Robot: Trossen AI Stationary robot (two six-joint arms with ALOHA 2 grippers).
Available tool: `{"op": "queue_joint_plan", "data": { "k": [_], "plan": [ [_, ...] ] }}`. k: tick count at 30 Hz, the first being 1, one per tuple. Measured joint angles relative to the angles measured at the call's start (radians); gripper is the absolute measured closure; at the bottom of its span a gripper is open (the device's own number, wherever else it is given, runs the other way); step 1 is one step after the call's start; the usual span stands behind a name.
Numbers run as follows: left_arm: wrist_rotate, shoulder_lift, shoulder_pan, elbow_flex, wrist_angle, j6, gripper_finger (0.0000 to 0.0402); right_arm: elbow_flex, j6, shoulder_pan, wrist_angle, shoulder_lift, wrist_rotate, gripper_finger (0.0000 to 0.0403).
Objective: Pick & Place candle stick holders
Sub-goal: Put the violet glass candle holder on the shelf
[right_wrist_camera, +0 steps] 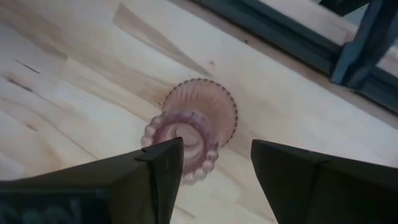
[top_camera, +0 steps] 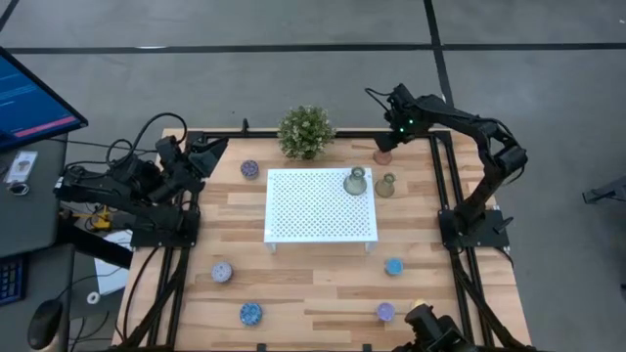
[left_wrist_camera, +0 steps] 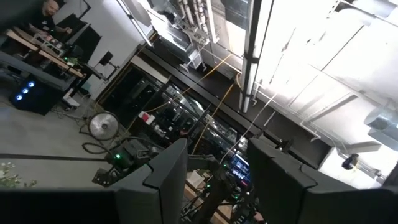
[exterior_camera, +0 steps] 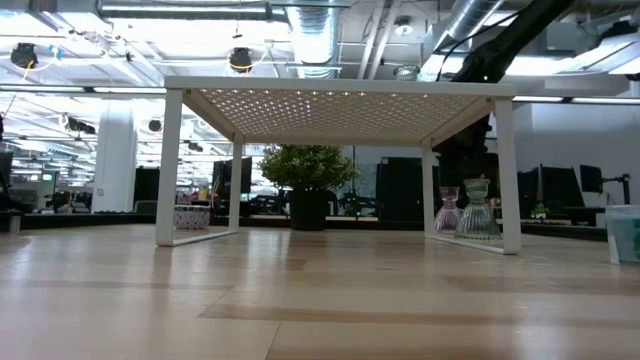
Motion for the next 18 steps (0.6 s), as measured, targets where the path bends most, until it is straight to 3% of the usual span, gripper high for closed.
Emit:
{"op": "queue_joint_plan", "data": {
  "k": [7, 14, 18],
  "plan": [
    [-0.015, 0.000, 0.000, 0.000, 0.000, 0.003, 0.0234, -0.048, 0.011, 0.000, 0.077, -0.003, -0.006, 0.0250],
    [-0.018, 0.000, 0.000, 0.000, 0.000, 0.003, 0.0234, -0.065, 0.007, 0.000, 0.079, -0.006, -0.016, 0.0377],
    [-0.018, 0.000, 0.000, 0.000, 0.000, 0.000, 0.0234, -0.064, -0.007, 0.000, 0.077, -0.006, -0.026, 0.0380]
  ]
}}
